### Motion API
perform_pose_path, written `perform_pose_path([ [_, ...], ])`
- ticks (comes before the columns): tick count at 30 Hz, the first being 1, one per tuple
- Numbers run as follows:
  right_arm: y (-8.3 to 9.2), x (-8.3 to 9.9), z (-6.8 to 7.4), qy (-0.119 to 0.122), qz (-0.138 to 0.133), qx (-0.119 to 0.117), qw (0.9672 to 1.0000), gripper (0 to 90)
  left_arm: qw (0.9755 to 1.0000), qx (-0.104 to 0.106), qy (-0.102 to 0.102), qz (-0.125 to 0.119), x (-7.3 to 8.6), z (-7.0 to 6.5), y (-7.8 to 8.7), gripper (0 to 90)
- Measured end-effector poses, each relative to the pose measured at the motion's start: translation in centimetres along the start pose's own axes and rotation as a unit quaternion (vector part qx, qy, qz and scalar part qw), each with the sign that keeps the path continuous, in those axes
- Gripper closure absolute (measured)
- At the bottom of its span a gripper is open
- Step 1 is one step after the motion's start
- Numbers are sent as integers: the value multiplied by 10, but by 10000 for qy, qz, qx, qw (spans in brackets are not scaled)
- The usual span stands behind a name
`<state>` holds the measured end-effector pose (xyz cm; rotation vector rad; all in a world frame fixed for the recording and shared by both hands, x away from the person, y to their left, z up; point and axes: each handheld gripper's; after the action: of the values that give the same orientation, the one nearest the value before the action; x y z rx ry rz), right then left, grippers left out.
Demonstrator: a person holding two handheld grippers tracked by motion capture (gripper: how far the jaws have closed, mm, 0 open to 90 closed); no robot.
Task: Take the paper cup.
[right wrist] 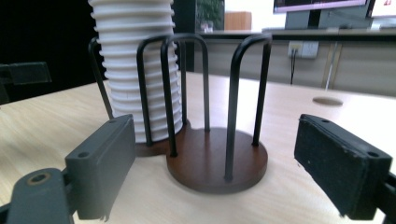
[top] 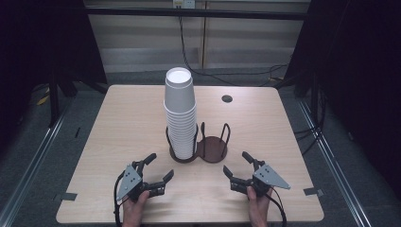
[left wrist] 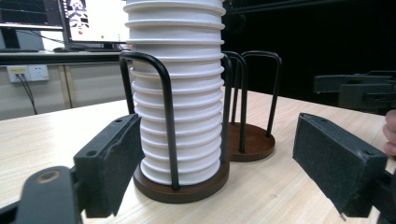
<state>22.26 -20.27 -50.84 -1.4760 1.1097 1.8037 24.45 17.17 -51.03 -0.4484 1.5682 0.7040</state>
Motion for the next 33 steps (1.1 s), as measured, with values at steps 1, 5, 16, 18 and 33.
perform_pose_path([
  [1,-1,-1,0,-8,66,-43,10000,123,10000,-1,6,-4,0,0,0,159],
  [5,-1,-2,-1,-177,83,-64,9998,122,10000,4,5,-1,0,0,0,159],
  [16,0,-11,-2,-330,163,-255,9990,154,10000,26,-29,-5,0,1,0,161],
  [18,1,-13,-1,-275,200,-337,9989,154,10000,26,-31,-6,0,1,0,161],
  [33,-1,-29,4,-108,267,-694,9972,128,9999,34,-94,7,0,2,0,160],
])
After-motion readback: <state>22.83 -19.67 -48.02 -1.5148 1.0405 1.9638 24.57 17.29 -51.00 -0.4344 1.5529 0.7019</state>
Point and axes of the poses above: each handheld gripper's, and its own axes: y roughly backward along the jaws, x roughly out of its underside, z roughly to its left, and after that the axes turned 9 degrees about z, right-handed
